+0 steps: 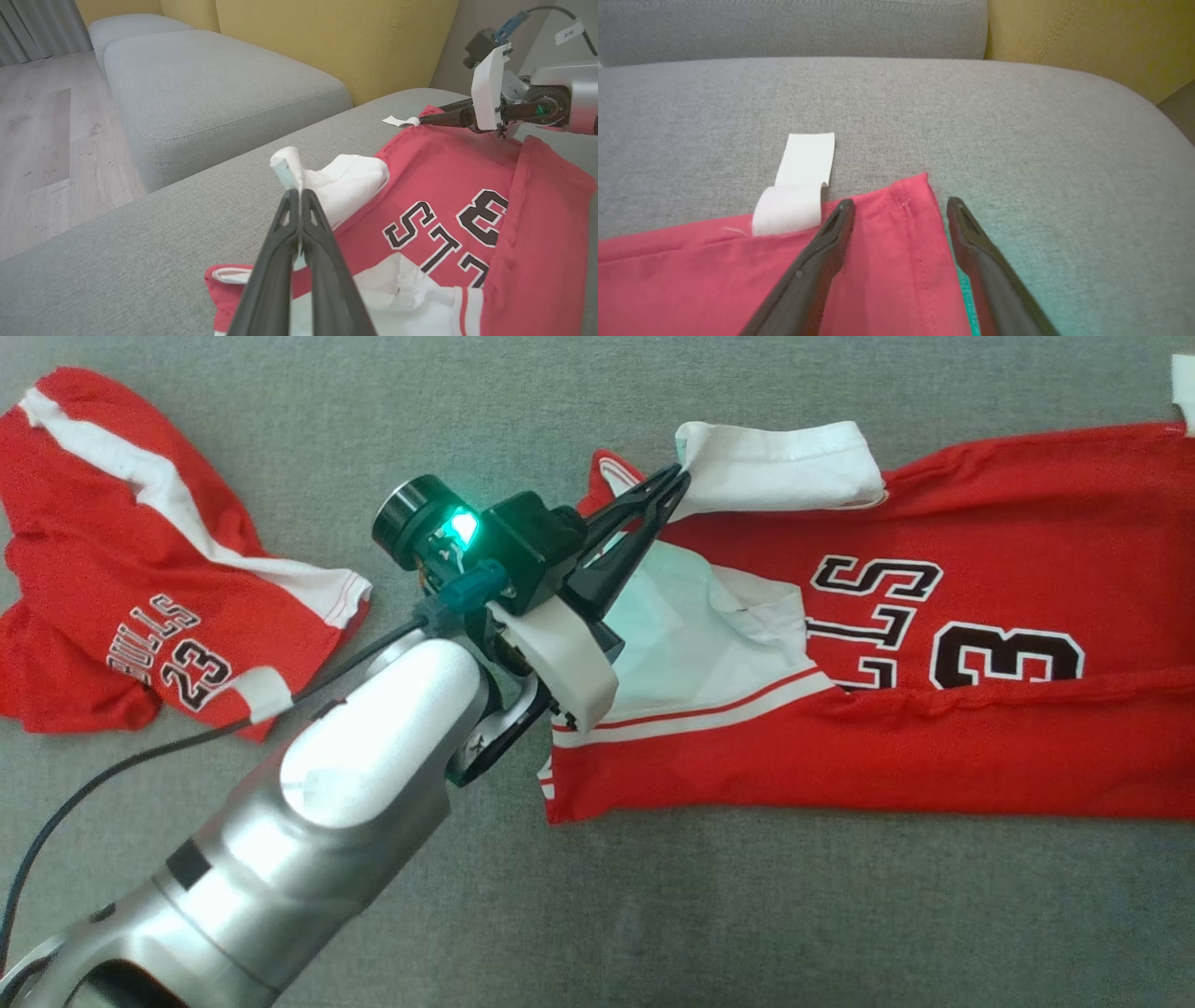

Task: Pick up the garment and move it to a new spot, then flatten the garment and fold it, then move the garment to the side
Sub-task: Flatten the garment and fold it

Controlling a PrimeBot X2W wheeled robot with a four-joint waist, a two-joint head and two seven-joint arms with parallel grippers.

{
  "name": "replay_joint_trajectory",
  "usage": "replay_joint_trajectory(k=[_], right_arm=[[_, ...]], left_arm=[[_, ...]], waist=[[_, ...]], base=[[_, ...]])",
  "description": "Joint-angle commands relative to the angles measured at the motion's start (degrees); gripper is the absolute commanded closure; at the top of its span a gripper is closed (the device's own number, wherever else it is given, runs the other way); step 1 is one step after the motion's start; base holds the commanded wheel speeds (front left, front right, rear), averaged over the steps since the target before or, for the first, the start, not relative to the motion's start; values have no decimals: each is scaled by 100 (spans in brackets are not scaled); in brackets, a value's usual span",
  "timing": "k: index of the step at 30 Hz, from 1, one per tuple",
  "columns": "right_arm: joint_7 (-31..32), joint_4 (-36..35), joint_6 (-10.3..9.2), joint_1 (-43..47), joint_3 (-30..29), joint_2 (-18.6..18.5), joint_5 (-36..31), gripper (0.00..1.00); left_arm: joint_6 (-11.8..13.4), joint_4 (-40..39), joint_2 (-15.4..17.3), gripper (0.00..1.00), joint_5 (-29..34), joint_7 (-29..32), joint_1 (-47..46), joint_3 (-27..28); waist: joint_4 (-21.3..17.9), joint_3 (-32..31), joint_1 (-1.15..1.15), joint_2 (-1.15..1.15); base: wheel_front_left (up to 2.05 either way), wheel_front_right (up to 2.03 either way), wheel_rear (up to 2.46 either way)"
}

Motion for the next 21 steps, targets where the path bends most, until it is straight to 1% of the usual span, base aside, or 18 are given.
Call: replay_joint_trajectory(k=[1,5,6,7,8,9,16,21], right_arm=[[-61,-53,-5,-130,2,-109,-109,0],[-119,147,-5,-208,-56,-79,-313,0],[-145,197,-5,-231,-75,-60,-364,2],[-176,247,-5,-258,-106,-30,-389,18],[-219,292,-5,-282,-127,2,-408,82],[-266,332,-5,-302,-130,33,-430,100],[-852,455,-5,-419,29,143,-429,100],[-1336,416,-5,-508,340,220,-15,100]], left_arm=[[68,-239,162,100,61,36,-24,157],[115,-353,173,100,48,84,-16,155],[127,-377,180,100,45,94,-16,156],[139,-398,189,100,42,106,-16,157],[149,-414,200,100,39,115,-14,158],[158,-426,217,100,39,122,-12,159],[305,-292,382,100,-18,64,-30,346],[358,47,519,100,-118,18,-283,623]], waist=[[26,19,-1,0],[32,29,-1,0],[26,27,-1,0],[19,23,-1,0],[7,16,-1,0],[-10,4,-1,0],[-233,-175,-1,0],[-460,-281,-1,0]], base=[[0,0,0],[0,0,0],[0,0,0],[0,0,0],[0,0,0],[0,0,0],[0,0,0],[0,0,0]])
